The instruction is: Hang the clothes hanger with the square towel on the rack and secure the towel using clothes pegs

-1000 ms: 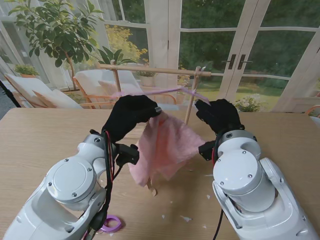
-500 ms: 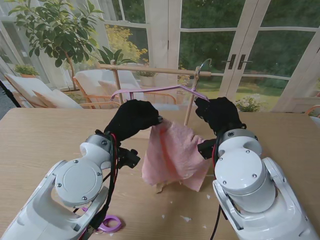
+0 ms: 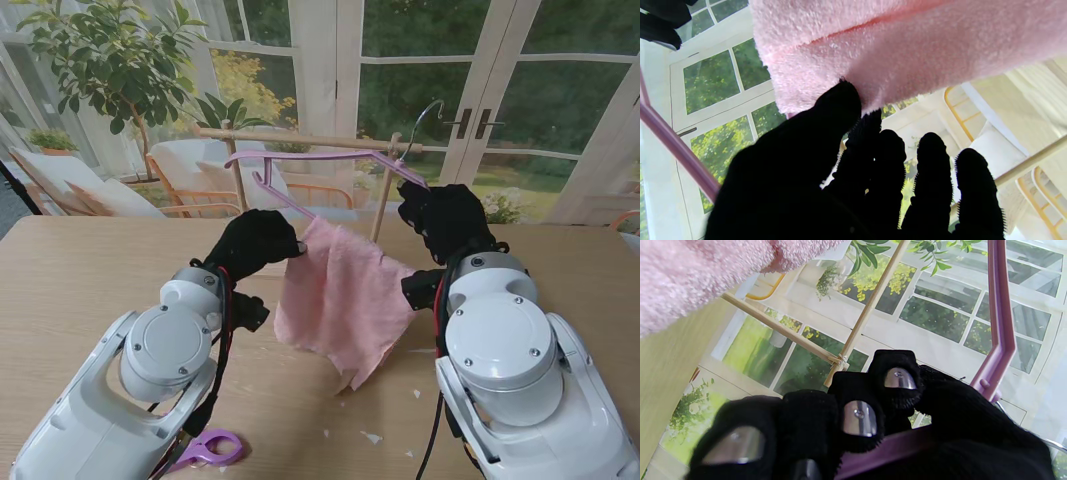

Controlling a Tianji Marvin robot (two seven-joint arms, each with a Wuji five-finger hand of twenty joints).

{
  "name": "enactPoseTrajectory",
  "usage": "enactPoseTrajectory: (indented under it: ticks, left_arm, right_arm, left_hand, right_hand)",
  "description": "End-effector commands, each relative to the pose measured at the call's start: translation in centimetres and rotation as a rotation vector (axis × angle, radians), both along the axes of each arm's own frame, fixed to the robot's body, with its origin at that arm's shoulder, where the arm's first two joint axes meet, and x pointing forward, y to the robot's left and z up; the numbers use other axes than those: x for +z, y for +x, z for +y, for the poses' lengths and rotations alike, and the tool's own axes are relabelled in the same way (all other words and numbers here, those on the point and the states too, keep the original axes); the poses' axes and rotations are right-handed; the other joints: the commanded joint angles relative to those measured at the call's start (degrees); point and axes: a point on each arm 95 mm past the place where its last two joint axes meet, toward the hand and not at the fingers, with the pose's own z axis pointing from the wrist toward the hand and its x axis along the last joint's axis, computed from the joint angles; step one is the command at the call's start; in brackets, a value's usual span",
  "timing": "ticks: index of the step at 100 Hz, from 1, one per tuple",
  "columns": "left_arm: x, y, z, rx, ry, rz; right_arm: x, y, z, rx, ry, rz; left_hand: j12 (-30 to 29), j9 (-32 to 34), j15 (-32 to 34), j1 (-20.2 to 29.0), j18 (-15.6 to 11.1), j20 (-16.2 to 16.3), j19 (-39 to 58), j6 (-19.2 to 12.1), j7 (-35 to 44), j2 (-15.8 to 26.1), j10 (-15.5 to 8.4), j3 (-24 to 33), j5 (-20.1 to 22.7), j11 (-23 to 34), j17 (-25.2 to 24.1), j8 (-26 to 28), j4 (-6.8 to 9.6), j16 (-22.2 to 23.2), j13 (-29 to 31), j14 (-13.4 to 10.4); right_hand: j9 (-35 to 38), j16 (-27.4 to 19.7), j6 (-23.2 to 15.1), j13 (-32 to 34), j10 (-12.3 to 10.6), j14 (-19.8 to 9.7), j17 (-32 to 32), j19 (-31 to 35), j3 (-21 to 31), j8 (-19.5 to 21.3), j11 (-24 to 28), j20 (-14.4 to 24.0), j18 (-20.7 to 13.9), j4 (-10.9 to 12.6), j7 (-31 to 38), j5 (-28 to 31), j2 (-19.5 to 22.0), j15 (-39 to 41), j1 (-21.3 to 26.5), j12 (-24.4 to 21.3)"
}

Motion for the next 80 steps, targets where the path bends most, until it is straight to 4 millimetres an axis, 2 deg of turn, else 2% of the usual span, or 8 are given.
enactPoseTrajectory:
  ticks: [1, 3, 6, 11, 19, 28, 43, 80]
  left_arm:
    - [-0.6, 0.0, 0.4, -0.051, -0.019, 0.022]
    - [-0.7, -0.1, 0.5, -0.07, -0.026, 0.026]
    - [-0.8, -0.3, 0.8, -0.097, -0.032, 0.029]
    - [-0.9, -0.6, 1.3, -0.126, -0.039, 0.015]
    - [-1.1, -1.0, 2.4, -0.142, -0.03, 0.0]
    - [-1.1, -1.1, 3.4, -0.116, -0.03, -0.016]
    - [-2.0, -0.1, 4.5, -0.094, -0.005, -0.02]
    - [-5.1, 2.6, 3.6, -0.139, -0.076, -0.035]
  right_arm:
    - [0.8, -0.3, 0.1, 0.017, 0.005, -0.021]
    - [0.8, -0.3, 0.1, 0.018, 0.003, -0.02]
    - [0.8, -0.3, 0.0, 0.02, -0.003, -0.019]
    - [0.7, -0.3, -0.1, 0.021, -0.011, -0.018]
    - [0.7, -0.3, -0.4, 0.021, -0.011, -0.013]
    - [0.7, -0.2, -0.7, 0.025, -0.014, -0.01]
    - [0.7, -0.2, -0.9, 0.065, -0.014, 0.003]
    - [1.1, -0.2, -0.3, 0.206, -0.026, 0.053]
  left_hand:
    - [-7.47, -6.3, -4.55, -3.9, -2.57, -1.55, -2.41, 1.07, -2.67, -1.95, -4.45, 4.04, -6.65, -4.85, -2.59, 2.63, -1.0, -2.47, -5.04, -2.19]
    - [-10.7, -8.62, -6.71, -6.72, -3.03, -2.05, -3.76, 1.09, -7.31, -0.9, -4.48, 6.6, -8.55, -7.15, -3.36, 2.43, -0.51, -3.8, -6.66, -2.47]
    - [-14.04, -11.02, -10.04, -10.52, -3.43, -2.75, -6.05, 0.5, -13.59, 0.91, -4.74, 9.45, -11.32, -11.12, -4.4, 0.23, 2.25, -5.59, -8.44, -2.76]
    - [-19.33, -12.84, -15.08, -11.31, -3.64, -3.24, -9.95, -1.67, -21.84, 1.58, -5.03, 9.32, -13.67, -16.86, -5.44, -4.92, 2.92, -8.3, -10.1, -2.81]
    - [-26.53, -13.91, -20.92, -9.31, -3.7, -2.81, -15.33, -4.68, -28.06, 3.92, -5.02, 7.42, -13.34, -22.99, -5.53, -11.04, 3.21, -11.42, -10.94, -2.93]
    - [-31.38, -13.67, -24.01, -2.56, -3.74, -1.98, -17.69, -10.32, -30.68, 6.55, -4.74, 5.96, -11.11, -27.04, -5.5, -14.04, 4.01, -13.18, -10.86, -2.86]
    - [-34.83, -14.25, -26.5, 1.89, -4.52, -1.93, -19.36, -14.85, -31.49, 7.23, -5.24, 6.26, -10.31, -29.56, -5.46, -15.61, 4.56, -14.69, -11.26, -3.66]
    - [-35.09, -14.61, -25.86, -5.2, -4.93, -0.65, -20.41, -17.76, -31.78, 4.09, -5.39, 9.94, -12.29, -28.34, -5.44, -18.04, 4.06, -14.22, -10.75, -4.3]
  right_hand:
    - [3.88, 1.92, 4.74, -0.03, 5.0, -2.02, 3.45, 10.61, 0.06, 1.15, 4.4, 59.42, -8.54, 1.06, 1.33, 1.6, 2.77, 8.55, 0.61, -0.7]
    - [3.88, 1.93, 4.74, -0.04, 5.01, -2.02, 3.45, 10.61, 0.05, 1.14, 4.4, 59.43, -8.54, 1.07, 1.33, 1.6, 2.77, 8.55, 0.61, -0.7]
    - [3.89, 1.93, 4.7, -0.03, 5.0, -2.04, 3.45, 10.61, 0.02, 1.14, 4.41, 59.45, -8.55, 1.07, 1.33, 1.58, 2.81, 8.55, 0.57, -0.7]
    - [3.93, 1.95, 4.64, -0.03, 4.91, -2.11, 3.45, 10.61, 0.03, 1.14, 4.41, 59.47, -8.59, 1.1, 1.33, 1.59, 2.76, 8.55, 0.59, -0.7]
    - [3.91, 1.97, 4.72, -0.04, 4.96, -2.07, 3.46, 10.61, 0.0, 1.13, 4.39, 59.5, -8.65, 1.13, 1.33, 1.61, 2.74, 8.55, 0.64, -0.7]
    - [3.91, 1.98, 4.72, -0.04, 5.0, -2.04, 3.46, 10.61, -0.03, 1.12, 4.4, 59.52, -8.67, 1.15, 1.33, 1.63, 2.75, 8.55, 0.67, -0.7]
    - [3.91, 2.0, 4.72, -0.03, 5.0, -2.07, 3.46, 10.61, -0.17, 1.11, 4.39, 59.53, -8.69, 1.17, 1.33, 1.63, 2.95, 8.55, 0.74, -0.69]
    - [3.79, 2.05, 4.68, -0.01, 4.94, -2.54, 3.51, 10.61, -0.85, 1.13, 4.37, 59.56, -9.22, 1.3, 1.19, 1.36, 3.36, 8.49, 1.1, -0.66]
